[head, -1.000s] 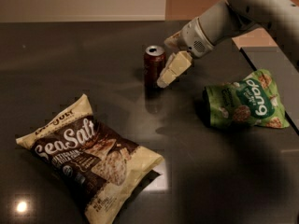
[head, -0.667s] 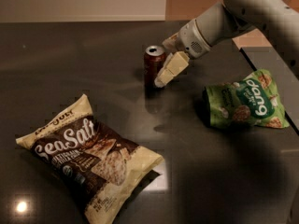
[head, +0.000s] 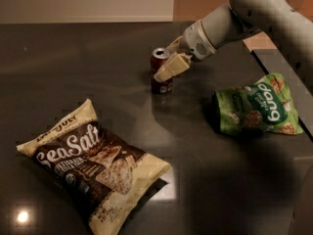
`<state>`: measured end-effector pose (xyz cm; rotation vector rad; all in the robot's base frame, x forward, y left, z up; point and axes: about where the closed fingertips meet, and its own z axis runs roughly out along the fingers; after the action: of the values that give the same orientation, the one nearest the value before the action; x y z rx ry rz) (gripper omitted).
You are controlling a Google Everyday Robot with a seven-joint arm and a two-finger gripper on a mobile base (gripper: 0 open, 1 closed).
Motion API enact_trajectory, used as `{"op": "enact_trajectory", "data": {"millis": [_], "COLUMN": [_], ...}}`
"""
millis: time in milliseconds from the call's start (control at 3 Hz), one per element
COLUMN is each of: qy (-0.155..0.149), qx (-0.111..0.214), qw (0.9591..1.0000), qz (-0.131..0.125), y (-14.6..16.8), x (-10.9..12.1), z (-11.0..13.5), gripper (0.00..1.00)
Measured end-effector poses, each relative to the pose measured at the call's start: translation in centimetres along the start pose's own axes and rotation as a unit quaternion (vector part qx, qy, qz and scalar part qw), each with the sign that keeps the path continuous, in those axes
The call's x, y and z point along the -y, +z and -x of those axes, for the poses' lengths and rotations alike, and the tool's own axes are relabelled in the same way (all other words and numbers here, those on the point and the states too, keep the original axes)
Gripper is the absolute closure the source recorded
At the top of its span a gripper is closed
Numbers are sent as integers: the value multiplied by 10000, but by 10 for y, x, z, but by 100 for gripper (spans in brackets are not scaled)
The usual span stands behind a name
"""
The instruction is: Knock coke can over
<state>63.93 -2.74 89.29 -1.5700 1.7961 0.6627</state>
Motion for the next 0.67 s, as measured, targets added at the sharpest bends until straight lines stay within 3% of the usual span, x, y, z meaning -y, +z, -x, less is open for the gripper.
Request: {"op": "enact_trajectory", "data": {"millis": [667], "qy": [-7], "qx": [175], "qw": [9998], "qz": [-34], "y": [-16], "x": [-5], "z": [11], "gripper": [82]}}
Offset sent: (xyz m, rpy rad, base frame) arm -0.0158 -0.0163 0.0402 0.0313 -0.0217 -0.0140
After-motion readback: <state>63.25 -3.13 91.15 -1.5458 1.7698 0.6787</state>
